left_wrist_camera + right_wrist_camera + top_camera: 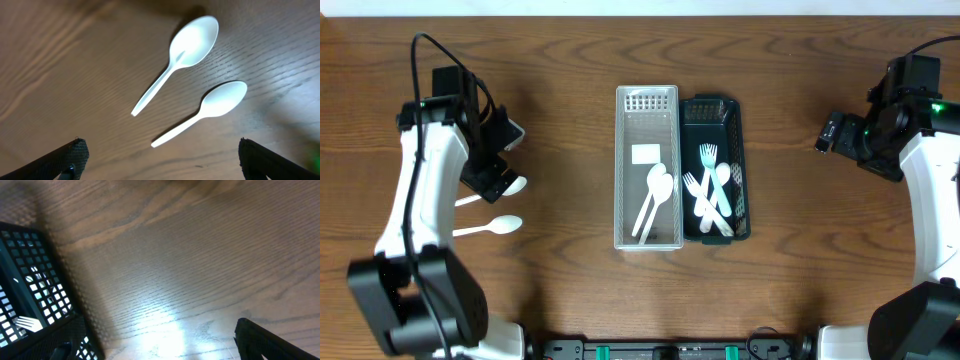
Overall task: Pack container
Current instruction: 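Move the left gripper to the next white spoon and grasp it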
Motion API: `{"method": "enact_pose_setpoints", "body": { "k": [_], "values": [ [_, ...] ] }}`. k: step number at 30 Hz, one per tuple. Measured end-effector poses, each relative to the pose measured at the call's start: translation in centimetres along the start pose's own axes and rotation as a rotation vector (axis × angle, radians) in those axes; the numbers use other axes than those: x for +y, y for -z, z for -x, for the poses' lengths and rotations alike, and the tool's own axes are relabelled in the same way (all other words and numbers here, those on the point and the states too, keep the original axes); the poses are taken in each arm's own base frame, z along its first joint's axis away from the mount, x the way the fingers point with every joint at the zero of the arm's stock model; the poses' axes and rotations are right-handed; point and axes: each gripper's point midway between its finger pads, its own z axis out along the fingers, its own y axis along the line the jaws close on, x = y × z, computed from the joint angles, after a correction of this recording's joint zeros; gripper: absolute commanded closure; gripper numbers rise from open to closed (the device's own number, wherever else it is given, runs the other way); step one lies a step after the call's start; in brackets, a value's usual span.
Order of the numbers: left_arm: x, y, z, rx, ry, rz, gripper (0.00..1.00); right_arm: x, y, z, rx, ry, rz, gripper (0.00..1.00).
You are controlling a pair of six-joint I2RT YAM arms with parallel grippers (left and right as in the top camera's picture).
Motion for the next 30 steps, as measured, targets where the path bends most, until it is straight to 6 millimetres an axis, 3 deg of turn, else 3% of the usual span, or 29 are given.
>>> {"method": "enact_pose_setpoints", "body": {
  "k": [5, 20, 24, 28, 30],
  "values": [
    [0.4, -3.5, -0.2, 0.018, -0.021, -0.085, 0.02, 0.0, 0.0, 0.0, 0.000, 0.016, 0.000, 0.01],
    [0.5, -10.5, 0.0, 0.054, -0.076, -0.190, 0.02, 0.0, 0.0, 0.0, -0.001, 0.036, 0.000, 0.01],
    [0.6, -11.4, 0.2, 0.057, -0.077, -0.190, 0.00, 0.0, 0.0, 0.1, -0.002, 0.036, 0.000, 0.02],
    [0.7, -11.5, 0.3, 0.052, -0.075, -0.187, 0.15, 0.0, 0.0, 0.1, -0.002, 0.036, 0.000, 0.02],
    [0.8, -11.5, 0.4, 0.049, -0.075, -0.182, 0.31, 0.0, 0.0, 0.1, -0.002, 0.036, 0.000, 0.01]
  ]
}}
